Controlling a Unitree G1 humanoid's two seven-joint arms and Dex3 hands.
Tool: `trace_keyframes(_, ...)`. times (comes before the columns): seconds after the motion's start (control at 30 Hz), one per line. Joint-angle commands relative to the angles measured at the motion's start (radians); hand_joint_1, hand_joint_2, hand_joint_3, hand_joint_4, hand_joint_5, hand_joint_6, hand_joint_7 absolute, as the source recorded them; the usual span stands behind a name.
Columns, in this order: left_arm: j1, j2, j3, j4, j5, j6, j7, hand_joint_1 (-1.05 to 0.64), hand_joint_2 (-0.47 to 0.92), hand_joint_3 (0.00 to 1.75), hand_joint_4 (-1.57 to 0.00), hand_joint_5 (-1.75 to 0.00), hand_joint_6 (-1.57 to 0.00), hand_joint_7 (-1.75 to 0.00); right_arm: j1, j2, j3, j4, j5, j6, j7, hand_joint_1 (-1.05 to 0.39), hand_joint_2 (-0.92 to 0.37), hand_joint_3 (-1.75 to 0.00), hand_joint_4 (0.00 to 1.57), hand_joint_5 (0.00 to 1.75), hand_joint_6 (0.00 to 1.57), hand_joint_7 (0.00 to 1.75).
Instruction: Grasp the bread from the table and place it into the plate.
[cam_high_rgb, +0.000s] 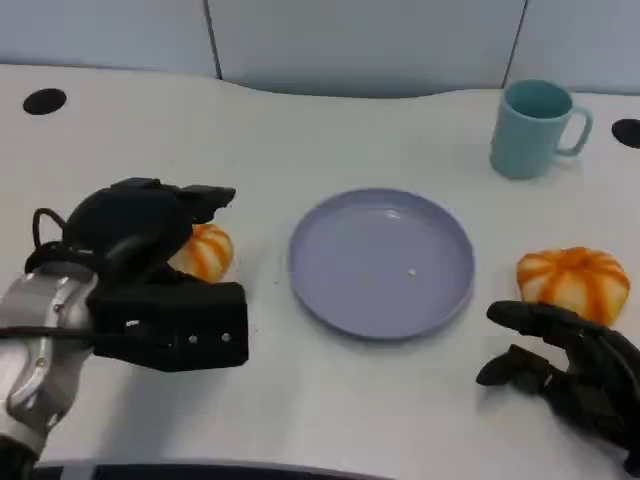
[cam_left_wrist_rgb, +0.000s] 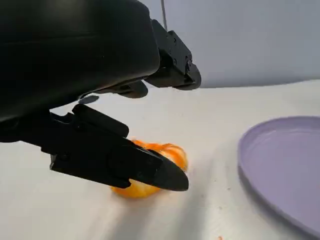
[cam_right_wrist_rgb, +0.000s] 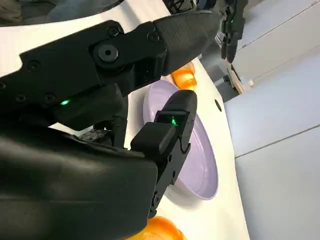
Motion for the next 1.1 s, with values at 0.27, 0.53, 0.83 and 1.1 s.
trace_keyframes(0.27,-0.144,-0.033,-0.097,0.181,0.043,0.108,0.011,-0.61,0.87,0.00,-0.12,-0.17,-0.25,0.00,0.026,-0.003,0.000,0.003,-0.001,0.015,-0.001,-0.42,-0.92,-0.07,0.57,1.15,0.83,0.34)
trace_keyframes(0.53,-0.270,-0.078,-0.157,0.378,0.030,0.176,-0.011,-0.60,0.86,0.00,-0.08,-0.14,-0.21,0.00,0.034,-0.003,0.002,-0.008,-0.001,0.017,0.000,-0.43,-0.92,-0.08,0.58,1.14,0.83,0.34)
trace_keyframes(0.83,-0.360,-0.126,-0.195,0.567,0.010,0.196,0.036,-0.62,0.84,0.00,-0.11,-0.14,-0.24,-0.01,0.036,-0.002,-0.003,-0.008,0.008,0.023,0.007,-0.42,-0.92,-0.08,0.57,1.14,0.83,0.33)
trace_keyframes(1.1,-0.452,-0.187,-0.217,0.780,-0.009,0.196,0.053,-0.63,0.82,0.00,-0.11,-0.13,-0.24,0.00,0.042,-0.008,0.002,-0.022,0.010,0.037,0.005,-0.43,-0.92,-0.06,0.57,1.14,0.83,0.33)
